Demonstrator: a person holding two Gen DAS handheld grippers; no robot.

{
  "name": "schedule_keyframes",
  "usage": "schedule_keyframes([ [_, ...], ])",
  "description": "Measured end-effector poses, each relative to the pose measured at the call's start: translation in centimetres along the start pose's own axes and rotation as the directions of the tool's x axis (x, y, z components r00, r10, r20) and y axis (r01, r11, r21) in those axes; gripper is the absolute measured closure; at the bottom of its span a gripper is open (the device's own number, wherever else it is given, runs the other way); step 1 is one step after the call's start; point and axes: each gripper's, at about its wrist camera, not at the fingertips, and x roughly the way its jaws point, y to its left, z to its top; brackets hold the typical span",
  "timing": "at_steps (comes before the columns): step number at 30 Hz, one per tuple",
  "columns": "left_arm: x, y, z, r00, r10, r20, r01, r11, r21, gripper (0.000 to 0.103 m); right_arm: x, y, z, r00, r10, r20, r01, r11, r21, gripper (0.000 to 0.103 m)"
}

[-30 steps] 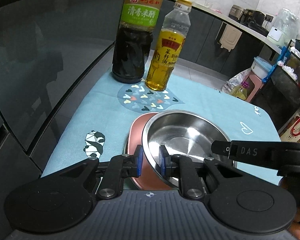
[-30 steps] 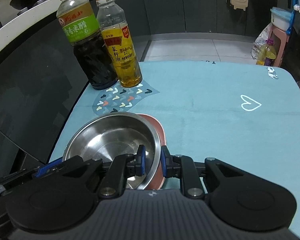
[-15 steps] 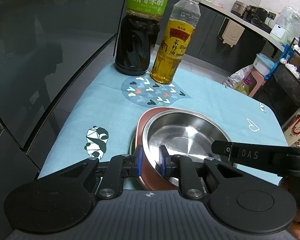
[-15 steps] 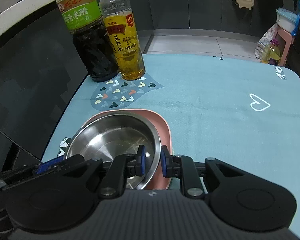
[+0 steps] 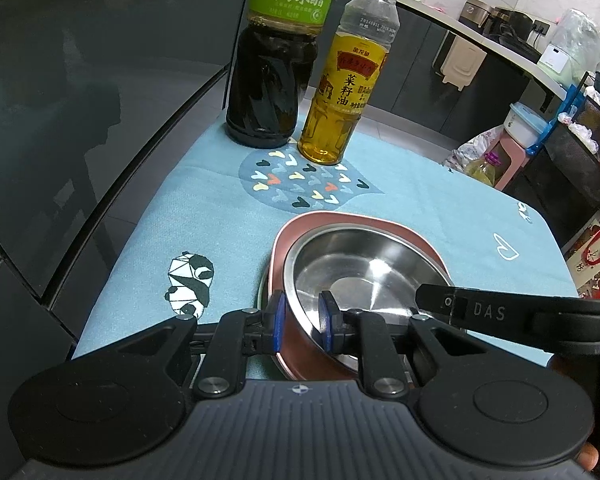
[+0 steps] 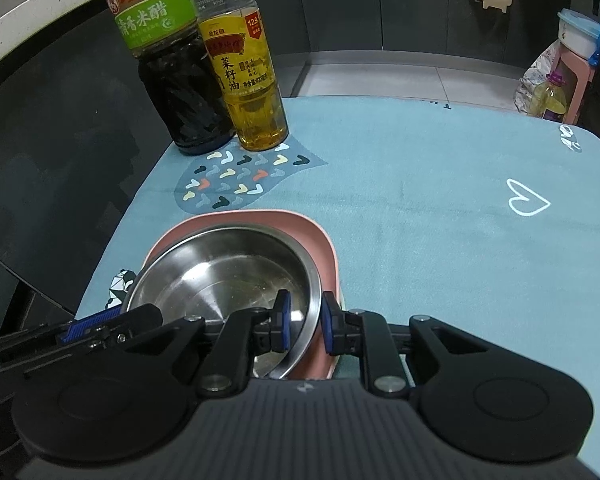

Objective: Organize plates and bowls
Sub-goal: 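Lower the steel bowl into the pink dish with both grippers, then regrip the pink dish and green plate stack rim with both grippers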

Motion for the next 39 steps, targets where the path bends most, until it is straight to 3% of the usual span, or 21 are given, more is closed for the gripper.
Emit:
schedule_keyframes([
  [9,-0.7,0.2,0.0,1.000,-0.010,0.007,0.010,1.000,0.000,0.087,0.0,-0.2,-0.1,1.000,0.011,0.003,-0.011,1.000,0.000,0.098],
  [12,-1.1,0.1,-0.2,0.999,0.021,0.035,-0.021,1.000,0.010,0.087,-0.1,-0.2,-0.1,1.000,0.013,0.014,-0.013,1.000,-0.005,0.097],
  [20,-1.1,1.0,-0.5,0.999,0.029,0.034,-0.028,1.000,-0.009,0.086,-0.4,0.1,-0.2,0.999,0.025,0.021,-0.024,0.999,-0.037,0.089],
  [24,-0.9,1.4,-0.5,0.999,0.024,0.025,-0.024,0.999,-0.023,0.082,-0.5,-0.1,-0.1,0.998,0.055,0.016,-0.055,0.998,-0.025,0.082],
  [30,-0.9,1.9,-0.4,0.999,0.029,0.028,-0.028,0.999,-0.038,0.074,-1.2,-0.5,0.1,0.996,0.083,0.031,-0.082,0.997,-0.015,0.079],
  [33,-0.9,2.0,-0.5,0.999,0.031,0.025,-0.030,0.999,-0.043,0.073,-1.8,-0.6,0.2,0.997,0.043,0.065,-0.042,0.999,-0.016,0.066],
  [35,-0.8,2.0,-0.6,0.999,0.029,0.023,-0.028,0.999,-0.045,0.073,-2.1,-0.8,0.2,0.996,0.020,0.089,-0.018,1.000,-0.021,0.066],
  [39,-0.8,2.0,-0.7,1.000,0.021,0.019,-0.020,0.999,-0.042,0.070,-1.7,-1.6,0.2,0.998,0.029,0.053,-0.029,1.000,0.001,0.066],
])
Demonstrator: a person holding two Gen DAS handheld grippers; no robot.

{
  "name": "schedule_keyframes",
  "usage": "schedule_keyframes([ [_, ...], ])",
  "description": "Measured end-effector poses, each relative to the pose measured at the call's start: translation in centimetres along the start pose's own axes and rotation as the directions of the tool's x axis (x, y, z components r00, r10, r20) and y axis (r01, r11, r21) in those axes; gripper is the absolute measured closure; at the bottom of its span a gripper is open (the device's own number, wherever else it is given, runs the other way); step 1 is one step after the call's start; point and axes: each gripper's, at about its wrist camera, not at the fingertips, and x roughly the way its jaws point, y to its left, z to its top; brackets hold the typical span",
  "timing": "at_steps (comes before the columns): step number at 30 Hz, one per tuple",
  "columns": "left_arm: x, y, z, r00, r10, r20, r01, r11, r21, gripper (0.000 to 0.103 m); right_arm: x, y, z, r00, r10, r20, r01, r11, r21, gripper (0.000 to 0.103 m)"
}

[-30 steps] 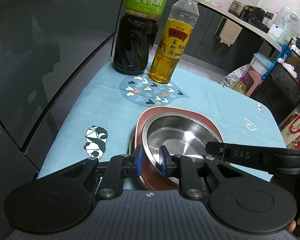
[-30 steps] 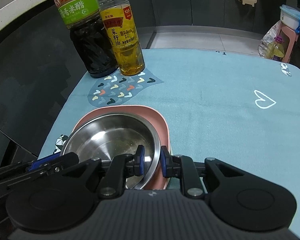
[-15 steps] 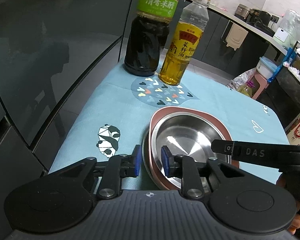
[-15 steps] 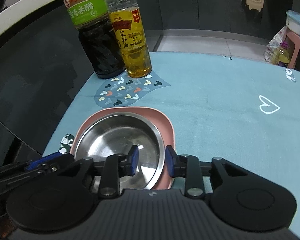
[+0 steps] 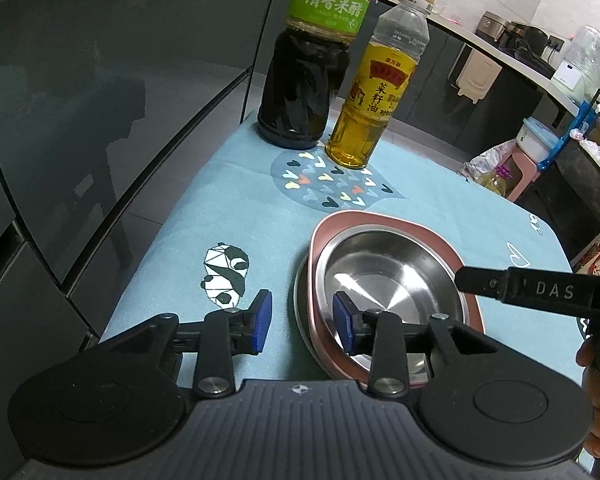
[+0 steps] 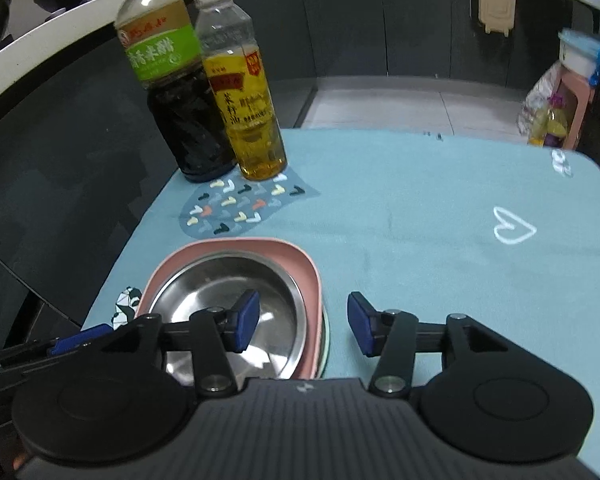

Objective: Organize plates and bowls
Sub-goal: 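Regrip the pink dish and green plate stack rim with both grippers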

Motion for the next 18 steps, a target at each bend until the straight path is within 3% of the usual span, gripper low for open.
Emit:
schedule_keyframes([
  [5,0.0,0.1,0.0,1.000,-0.002,0.003,0.002,1.000,-0.007,0.065,0.6,-0.8,-0.3,1.000,0.007,-0.029,-0.006,1.000,0.022,0.066],
  [18,0.6,0.6,-0.1,0.999,-0.041,-0.007,0.041,0.999,-0.033,0.061,1.9,-2.6,-0.9,0.987,0.113,-0.111,-0.103,0.990,0.096,0.065],
])
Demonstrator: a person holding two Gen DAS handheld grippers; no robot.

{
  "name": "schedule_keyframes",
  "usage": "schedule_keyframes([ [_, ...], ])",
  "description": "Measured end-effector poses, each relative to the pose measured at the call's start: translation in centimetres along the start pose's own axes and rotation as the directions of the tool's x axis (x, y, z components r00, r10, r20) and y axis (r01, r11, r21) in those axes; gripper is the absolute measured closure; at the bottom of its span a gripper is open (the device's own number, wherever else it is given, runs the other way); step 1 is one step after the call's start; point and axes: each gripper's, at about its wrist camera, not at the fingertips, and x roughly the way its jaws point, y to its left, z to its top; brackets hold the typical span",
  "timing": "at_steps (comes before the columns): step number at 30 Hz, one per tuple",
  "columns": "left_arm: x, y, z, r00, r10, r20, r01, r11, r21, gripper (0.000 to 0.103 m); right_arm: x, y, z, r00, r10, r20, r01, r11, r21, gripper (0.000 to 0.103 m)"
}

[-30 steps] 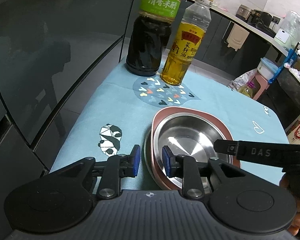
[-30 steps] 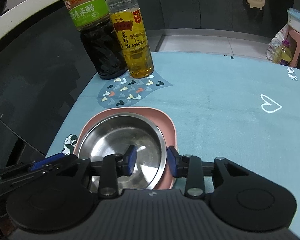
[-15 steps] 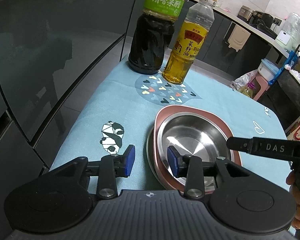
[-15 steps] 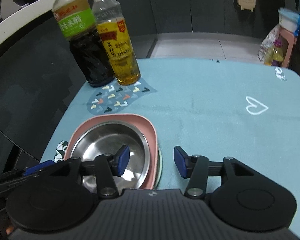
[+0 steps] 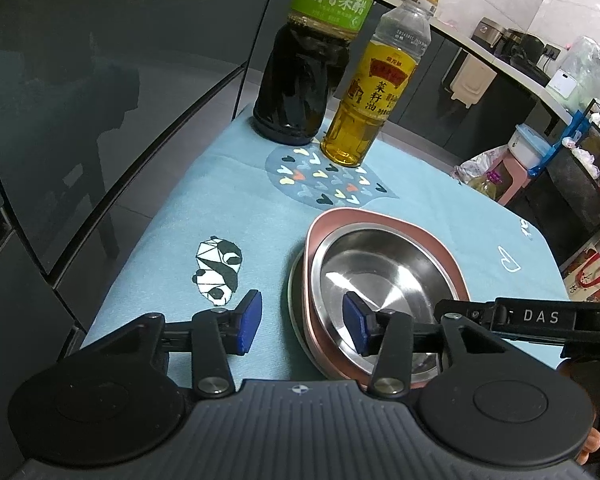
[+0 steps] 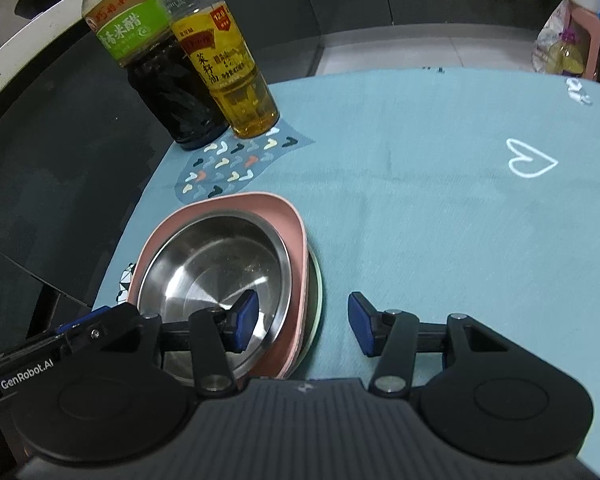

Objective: Organize plates and bowls
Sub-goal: 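Regrip the pink dish and green plate stack rim with both grippers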

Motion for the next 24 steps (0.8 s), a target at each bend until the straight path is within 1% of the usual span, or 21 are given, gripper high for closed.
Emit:
schedule_keyframes([
  [4,0.6,0.0,0.0,1.000,0.004,-0.014,-0.004,1.000,-0.002,0.060,0.5,-0.4,0.0,1.000,0.017,-0.017,-0.017,1.000,0.009,0.064],
  [7,1.1,0.0,0.0,1.000,0.009,-0.023,-0.009,1.000,-0.003,0.060,0.6,-0.5,0.1,0.999,0.030,-0.014,-0.030,1.000,0.009,0.062],
  [12,1.7,0.1,0.1,0.999,0.005,-0.036,-0.005,1.000,-0.017,0.051,0.7,-0.7,0.3,0.999,0.048,-0.017,-0.048,0.999,0.015,0.061],
  [16,1.8,0.1,0.0,0.999,0.012,-0.042,-0.012,1.000,-0.018,0.050,0.6,-1.2,0.5,0.998,0.061,-0.016,-0.061,0.997,0.039,0.061],
  [22,2.2,0.1,-0.1,0.999,0.002,-0.052,-0.004,1.000,-0.031,0.050,0.3,-2.3,0.7,0.998,0.070,-0.012,-0.068,0.995,0.076,0.061],
  [24,2.4,-0.1,-0.1,0.999,0.011,-0.044,-0.012,1.000,-0.021,0.049,0.4,-2.5,0.7,0.997,0.075,-0.014,-0.074,0.994,0.083,0.061],
])
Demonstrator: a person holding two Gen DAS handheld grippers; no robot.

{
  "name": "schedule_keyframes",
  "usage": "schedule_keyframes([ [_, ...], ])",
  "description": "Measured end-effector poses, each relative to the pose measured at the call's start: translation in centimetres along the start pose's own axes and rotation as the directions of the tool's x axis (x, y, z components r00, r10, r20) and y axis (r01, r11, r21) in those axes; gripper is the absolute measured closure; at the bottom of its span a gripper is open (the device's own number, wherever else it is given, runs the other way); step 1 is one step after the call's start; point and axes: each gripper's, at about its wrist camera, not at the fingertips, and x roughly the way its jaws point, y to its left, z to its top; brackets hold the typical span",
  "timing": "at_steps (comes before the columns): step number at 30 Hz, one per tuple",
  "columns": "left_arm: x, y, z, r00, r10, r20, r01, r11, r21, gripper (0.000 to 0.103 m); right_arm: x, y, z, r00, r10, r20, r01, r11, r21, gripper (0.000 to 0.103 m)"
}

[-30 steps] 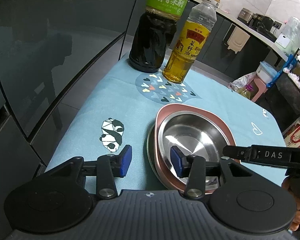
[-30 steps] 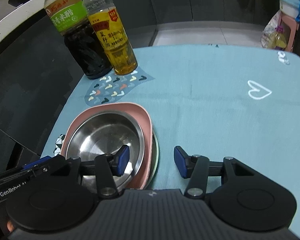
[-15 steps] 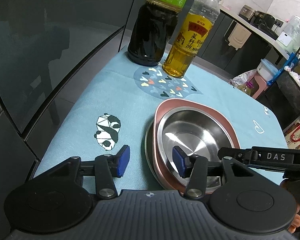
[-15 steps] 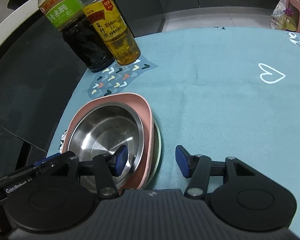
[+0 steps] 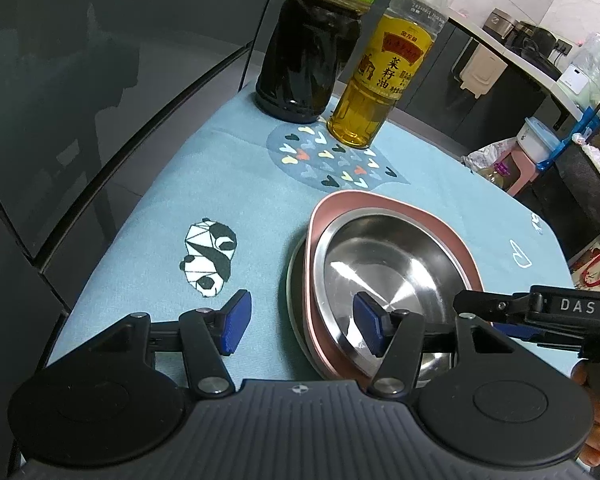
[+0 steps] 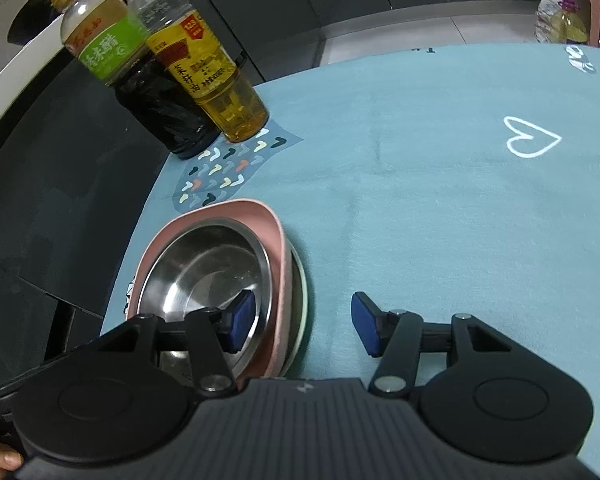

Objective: Organize plates and bowls
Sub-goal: 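Regrip the pink dish and green plate stack rim with both grippers, then lift the plate stack with both grippers and carry it toward the black bowl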

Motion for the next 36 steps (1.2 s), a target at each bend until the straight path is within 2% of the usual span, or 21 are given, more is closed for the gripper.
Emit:
schedule_keyframes([
  [7,-0.1,-0.6,-0.3,1.000,0.022,0.000,-0.022,0.999,0.031,0.049,0.4,0.7,0.0,0.999,0.034,-0.031,-0.035,0.999,-0.030,0.061],
  [10,0.1,-0.7,-0.4,1.000,-0.013,-0.003,0.013,0.999,0.043,0.051,0.6,1.5,-0.3,0.998,0.041,-0.048,-0.046,0.994,-0.096,0.065],
  [11,0.1,-0.6,-0.4,0.999,-0.047,-0.011,0.047,0.998,0.037,0.060,0.8,1.7,-0.3,0.998,0.044,-0.055,-0.050,0.992,-0.116,0.072],
  [12,0.2,-0.7,-0.4,0.998,-0.056,-0.015,0.056,0.998,0.030,0.061,0.9,2.1,-0.4,0.998,0.032,-0.049,-0.038,0.990,-0.137,0.074],
  [16,0.1,-1.2,-0.5,1.000,-0.002,-0.007,0.003,0.998,0.062,0.070,0.9,2.9,-0.8,1.000,-0.021,-0.018,0.016,0.979,-0.205,0.078],
  [27,-0.3,-1.4,-0.7,1.000,0.024,-0.007,-0.023,0.998,0.063,0.070,0.2,3.5,-1.0,0.999,-0.039,0.030,0.045,0.968,-0.245,0.078],
  [36,-1.8,-1.5,-0.4,0.998,0.036,0.043,-0.038,0.998,0.051,0.070,-0.9,4.4,-1.1,0.998,-0.027,0.049,0.039,0.967,-0.252,0.078],
])
